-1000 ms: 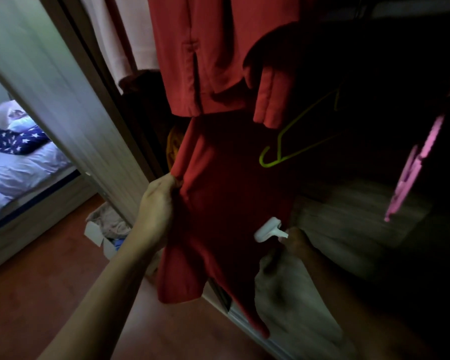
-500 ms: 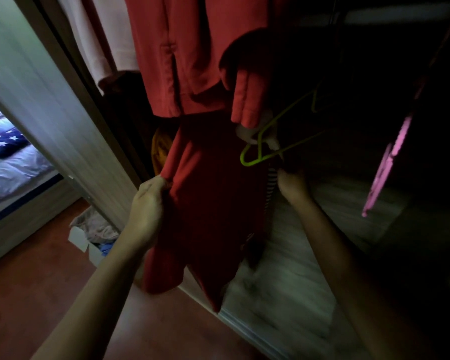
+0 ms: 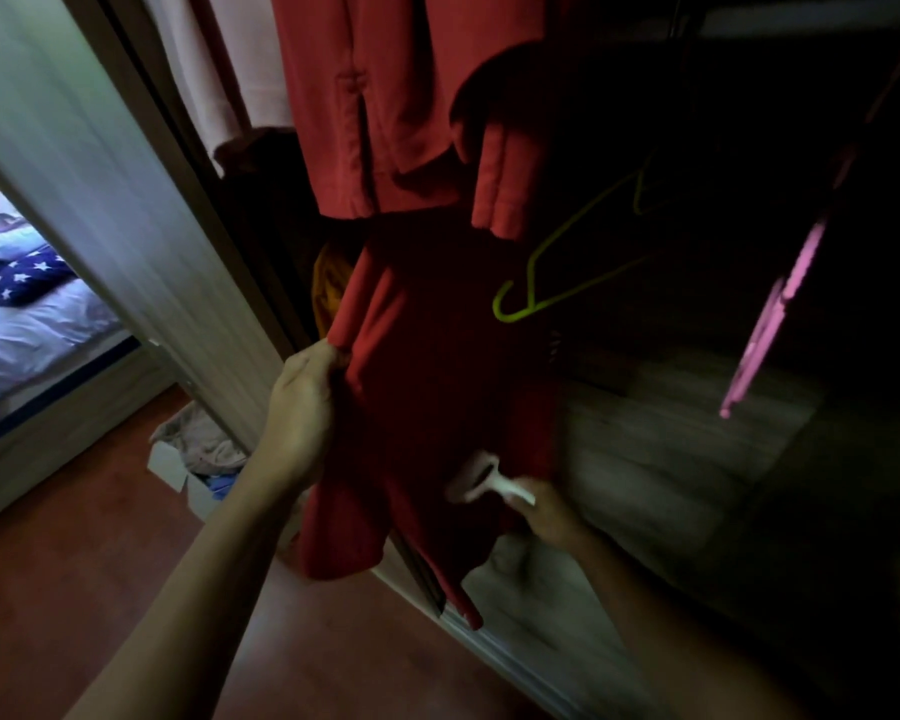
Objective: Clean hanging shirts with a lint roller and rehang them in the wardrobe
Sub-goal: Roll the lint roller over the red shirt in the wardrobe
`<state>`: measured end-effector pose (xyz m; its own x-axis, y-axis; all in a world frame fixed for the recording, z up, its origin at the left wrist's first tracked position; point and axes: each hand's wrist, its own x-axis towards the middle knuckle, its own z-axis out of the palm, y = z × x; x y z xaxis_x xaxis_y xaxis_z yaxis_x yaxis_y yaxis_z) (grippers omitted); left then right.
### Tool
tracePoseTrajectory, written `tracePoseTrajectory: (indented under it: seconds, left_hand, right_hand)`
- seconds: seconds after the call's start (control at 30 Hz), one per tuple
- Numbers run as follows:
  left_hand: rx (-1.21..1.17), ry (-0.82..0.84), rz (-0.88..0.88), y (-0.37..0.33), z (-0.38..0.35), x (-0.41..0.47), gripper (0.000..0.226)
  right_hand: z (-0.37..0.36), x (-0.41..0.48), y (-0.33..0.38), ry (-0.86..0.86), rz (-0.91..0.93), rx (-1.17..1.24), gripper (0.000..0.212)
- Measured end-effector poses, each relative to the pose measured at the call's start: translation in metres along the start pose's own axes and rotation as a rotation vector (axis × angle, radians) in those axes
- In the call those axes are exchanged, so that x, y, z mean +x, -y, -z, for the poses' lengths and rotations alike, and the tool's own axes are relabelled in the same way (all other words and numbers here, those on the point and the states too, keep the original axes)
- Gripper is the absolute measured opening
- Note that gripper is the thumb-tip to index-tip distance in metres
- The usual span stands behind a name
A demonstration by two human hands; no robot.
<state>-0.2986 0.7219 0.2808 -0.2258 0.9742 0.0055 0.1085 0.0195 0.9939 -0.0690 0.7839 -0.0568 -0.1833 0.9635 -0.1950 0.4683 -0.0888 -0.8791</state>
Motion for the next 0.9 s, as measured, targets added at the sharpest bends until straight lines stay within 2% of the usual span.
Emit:
tracePoseTrajectory:
  seconds: [0.1, 0.17, 0.2, 0.33, 0.43, 0.57, 0.67, 0.83, 0.9]
  left_hand:
    - [0.005, -0.025, -0.014, 0.001, 0.000, 0.000, 0.022]
    - [-0.005, 0.020, -0.014, 0.000, 0.000, -0.001, 0.017]
    - [0.006, 0.037, -0.011, -0.001, 0.000, -0.002, 0.024]
    - [0.006, 0.028, 0.011, -0.001, -0.007, -0.005, 0.031]
    - [0.025, 0.050, -0.031, 0.004, -0.013, -0.007, 0.029]
    - [-0.013, -0.035, -0.021, 0.001, -0.017, -0.008, 0.020]
    - [-0.030, -0.050, -0.011, -0.002, -0.017, -0.008, 0.016]
    - [-0.006, -0.016, -0.007, -0.001, -0.017, -0.012, 0.015]
    - [-0.021, -0.031, 0.013, -0.002, -0.017, -0.014, 0.018]
  right_hand:
    - [-0.016, -0.025, -0.004, 0.114, -0.085, -0.055, 0.028]
    - [-0.016, -0.035, 0.008, 0.118, -0.058, -0.015, 0.028]
    - [-0.011, -0.038, 0.022, 0.111, -0.028, 0.013, 0.028]
    - [0.015, -0.047, 0.095, -0.047, 0.136, 0.160, 0.039]
    - [0.042, -0.058, 0.156, -0.198, 0.307, 0.262, 0.032]
    - [0.063, -0.072, 0.198, -0.252, 0.451, 0.341, 0.029]
    - [0.059, -0.074, 0.187, -0.225, 0.459, 0.376, 0.024]
    - [0.017, -0.066, 0.117, -0.057, 0.228, 0.288, 0.035]
    - [-0.001, -0.063, 0.084, 0.039, 0.146, 0.234, 0.026]
